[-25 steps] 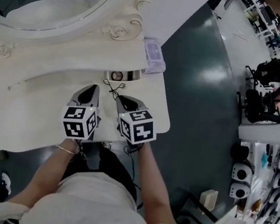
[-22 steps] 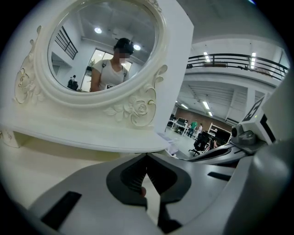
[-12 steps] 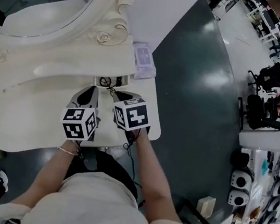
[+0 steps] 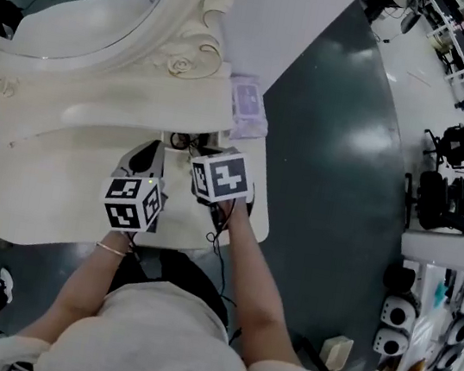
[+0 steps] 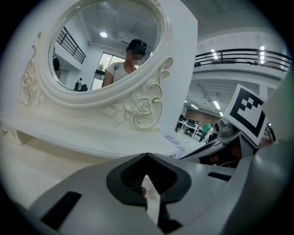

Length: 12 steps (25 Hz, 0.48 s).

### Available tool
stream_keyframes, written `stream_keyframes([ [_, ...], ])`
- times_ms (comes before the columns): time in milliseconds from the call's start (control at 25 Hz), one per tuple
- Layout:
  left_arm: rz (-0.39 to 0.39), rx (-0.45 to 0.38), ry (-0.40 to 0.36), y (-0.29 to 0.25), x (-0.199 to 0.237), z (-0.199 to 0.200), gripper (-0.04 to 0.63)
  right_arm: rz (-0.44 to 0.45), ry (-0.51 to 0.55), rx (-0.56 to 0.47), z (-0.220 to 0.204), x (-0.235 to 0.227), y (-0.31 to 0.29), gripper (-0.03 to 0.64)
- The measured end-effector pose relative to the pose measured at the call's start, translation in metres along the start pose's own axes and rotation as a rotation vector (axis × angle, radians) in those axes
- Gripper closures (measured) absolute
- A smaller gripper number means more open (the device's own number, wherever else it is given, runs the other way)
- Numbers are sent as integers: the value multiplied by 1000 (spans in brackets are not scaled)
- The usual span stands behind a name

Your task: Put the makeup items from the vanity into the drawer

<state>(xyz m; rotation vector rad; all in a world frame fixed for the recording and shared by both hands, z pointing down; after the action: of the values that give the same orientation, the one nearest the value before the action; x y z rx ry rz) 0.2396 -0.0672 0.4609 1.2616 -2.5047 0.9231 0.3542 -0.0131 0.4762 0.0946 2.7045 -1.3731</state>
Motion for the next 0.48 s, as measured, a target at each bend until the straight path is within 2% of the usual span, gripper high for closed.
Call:
stream_keyframes([
  [240,22,-7,-1,-2,6,8,594,18,4,23,10,-2,-10,594],
  [480,35,-2,6,-6,13,9,594,-2,34,21,14,-4,-20,592],
])
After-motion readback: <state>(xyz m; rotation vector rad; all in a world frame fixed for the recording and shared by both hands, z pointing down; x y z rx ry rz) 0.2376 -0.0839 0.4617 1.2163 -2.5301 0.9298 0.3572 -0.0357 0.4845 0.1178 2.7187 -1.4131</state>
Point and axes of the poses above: the fingertips, and each gripper's own axes: y backward along the fingers, x to its left, z out of its top, the point moved 5 cm from there along y, backward along the fingers, and after that the axes turned 9 degrees about y, right-handed, at the moved point
